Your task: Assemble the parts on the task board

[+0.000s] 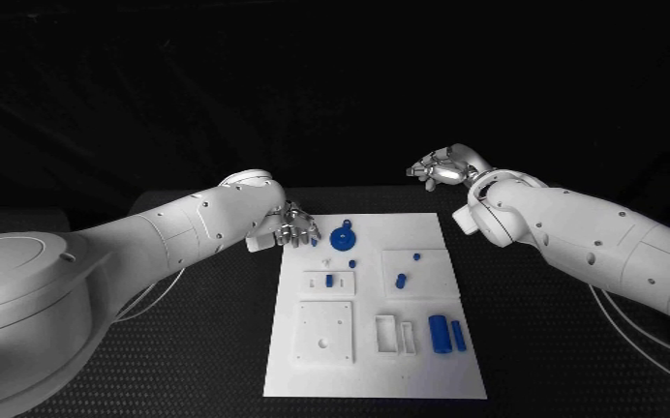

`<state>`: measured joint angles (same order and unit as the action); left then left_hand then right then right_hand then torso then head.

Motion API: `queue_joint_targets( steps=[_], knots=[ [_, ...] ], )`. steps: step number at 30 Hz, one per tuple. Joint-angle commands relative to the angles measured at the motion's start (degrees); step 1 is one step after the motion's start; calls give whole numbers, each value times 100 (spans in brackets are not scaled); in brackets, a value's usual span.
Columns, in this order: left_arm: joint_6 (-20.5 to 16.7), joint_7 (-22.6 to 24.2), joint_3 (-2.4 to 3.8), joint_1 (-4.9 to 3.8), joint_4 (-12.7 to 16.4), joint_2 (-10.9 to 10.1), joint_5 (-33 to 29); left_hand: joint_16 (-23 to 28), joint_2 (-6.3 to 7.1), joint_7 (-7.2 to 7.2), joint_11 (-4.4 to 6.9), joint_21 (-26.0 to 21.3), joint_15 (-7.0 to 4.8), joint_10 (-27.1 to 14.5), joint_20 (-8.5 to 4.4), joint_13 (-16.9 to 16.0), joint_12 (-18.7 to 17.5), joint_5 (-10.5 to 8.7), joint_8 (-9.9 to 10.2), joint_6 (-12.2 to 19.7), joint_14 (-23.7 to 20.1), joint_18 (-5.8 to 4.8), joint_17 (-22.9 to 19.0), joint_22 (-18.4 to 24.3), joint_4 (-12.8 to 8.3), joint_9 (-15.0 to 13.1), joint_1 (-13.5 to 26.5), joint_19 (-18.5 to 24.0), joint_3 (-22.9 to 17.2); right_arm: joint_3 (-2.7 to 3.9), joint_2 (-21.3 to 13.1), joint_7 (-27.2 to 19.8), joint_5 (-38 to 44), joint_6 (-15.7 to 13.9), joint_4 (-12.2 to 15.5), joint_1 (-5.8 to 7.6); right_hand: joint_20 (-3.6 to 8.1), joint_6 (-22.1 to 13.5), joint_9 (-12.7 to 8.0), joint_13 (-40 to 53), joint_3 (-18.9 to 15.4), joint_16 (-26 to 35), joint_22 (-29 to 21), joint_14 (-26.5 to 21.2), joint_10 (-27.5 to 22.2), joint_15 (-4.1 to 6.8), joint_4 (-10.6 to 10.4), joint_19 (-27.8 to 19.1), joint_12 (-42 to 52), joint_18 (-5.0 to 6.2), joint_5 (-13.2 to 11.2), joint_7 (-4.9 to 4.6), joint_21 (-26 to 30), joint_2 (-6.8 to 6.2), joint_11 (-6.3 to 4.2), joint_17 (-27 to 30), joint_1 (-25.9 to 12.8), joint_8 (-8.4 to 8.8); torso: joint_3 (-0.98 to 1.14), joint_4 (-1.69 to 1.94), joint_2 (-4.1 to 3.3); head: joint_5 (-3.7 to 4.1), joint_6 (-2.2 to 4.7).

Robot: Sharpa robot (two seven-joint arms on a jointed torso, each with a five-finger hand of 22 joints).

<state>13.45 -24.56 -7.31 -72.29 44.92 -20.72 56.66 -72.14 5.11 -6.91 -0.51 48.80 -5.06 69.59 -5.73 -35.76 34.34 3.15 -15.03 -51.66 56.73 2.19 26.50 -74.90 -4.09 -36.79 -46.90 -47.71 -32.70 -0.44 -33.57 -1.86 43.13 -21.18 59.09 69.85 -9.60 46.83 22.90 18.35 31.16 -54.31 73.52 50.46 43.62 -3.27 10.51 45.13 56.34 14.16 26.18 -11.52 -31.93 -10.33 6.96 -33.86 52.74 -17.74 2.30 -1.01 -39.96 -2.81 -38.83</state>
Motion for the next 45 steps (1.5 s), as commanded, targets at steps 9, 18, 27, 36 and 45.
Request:
queue_joint_targets(
  steps=[9,18,27,36,45],
  knots=[
    [20,144,1,22,-98,91,-165,10,-228,-7,-11,-37,25,-43,-454,-14,-24,-9,-29,45,-23,-74,12,-89,-77,15,-9,47,6,2,12,-67,11,33,14,-2,-37,-48,-8,-14,-13,-22,8,-55,-50,0,10,-10,38,84,31,-6,23,1,-5,9,-41,-8,2,-1,2,15,0],
    [37,172,1,34,-141,113,-174,8,-318,-6,-10,-44,24,-44,-453,-17,-23,-9,-38,42,-23,-75,16,-96,-112,19,-25,47,7,2,17,-67,11,35,13,-2,-37,-48,-9,-17,-13,-24,10,-55,-51,0,11,-10,40,84,31,-6,24,2,-5,11,-41,-8,7,-1,3,18,1],
    [42,185,1,54,-184,157,-189,3,-500,3,-3,-50,21,-35,-455,-22,-19,-5,-66,18,-21,-76,24,-109,-261,24,-144,40,-29,2,23,-67,11,39,14,-2,-37,-48,-9,-21,-13,-25,12,-56,-51,0,11,-9,43,84,31,-6,25,3,-5,13,-41,-9,4,1,3,18,0],
    [64,179,1,71,-275,190,-217,3,-534,3,-2,-50,20,-33,-455,-22,-18,-5,-70,15,-20,-77,25,-110,-290,26,-177,37,-43,2,24,-65,11,42,14,-1,-37,-48,-10,-22,-13,-26,12,-56,-52,0,11,-8,44,84,31,-6,26,3,-5,14,-41,-9,5,2,2,21,2],
    [70,203,1,78,-295,199,-219,1,-772,18,10,-51,22,-27,-452,-25,-17,-3,-123,-50,-19,-90,32,-116,-437,15,-310,35,-90,2,23,-67,11,44,12,-1,-37,-48,-10,-26,-14,-27,14,-56,-52,0,11,-8,46,84,31,-6,27,3,-5,16,-42,-9,-1,1,1,23,-6]
  ],
)
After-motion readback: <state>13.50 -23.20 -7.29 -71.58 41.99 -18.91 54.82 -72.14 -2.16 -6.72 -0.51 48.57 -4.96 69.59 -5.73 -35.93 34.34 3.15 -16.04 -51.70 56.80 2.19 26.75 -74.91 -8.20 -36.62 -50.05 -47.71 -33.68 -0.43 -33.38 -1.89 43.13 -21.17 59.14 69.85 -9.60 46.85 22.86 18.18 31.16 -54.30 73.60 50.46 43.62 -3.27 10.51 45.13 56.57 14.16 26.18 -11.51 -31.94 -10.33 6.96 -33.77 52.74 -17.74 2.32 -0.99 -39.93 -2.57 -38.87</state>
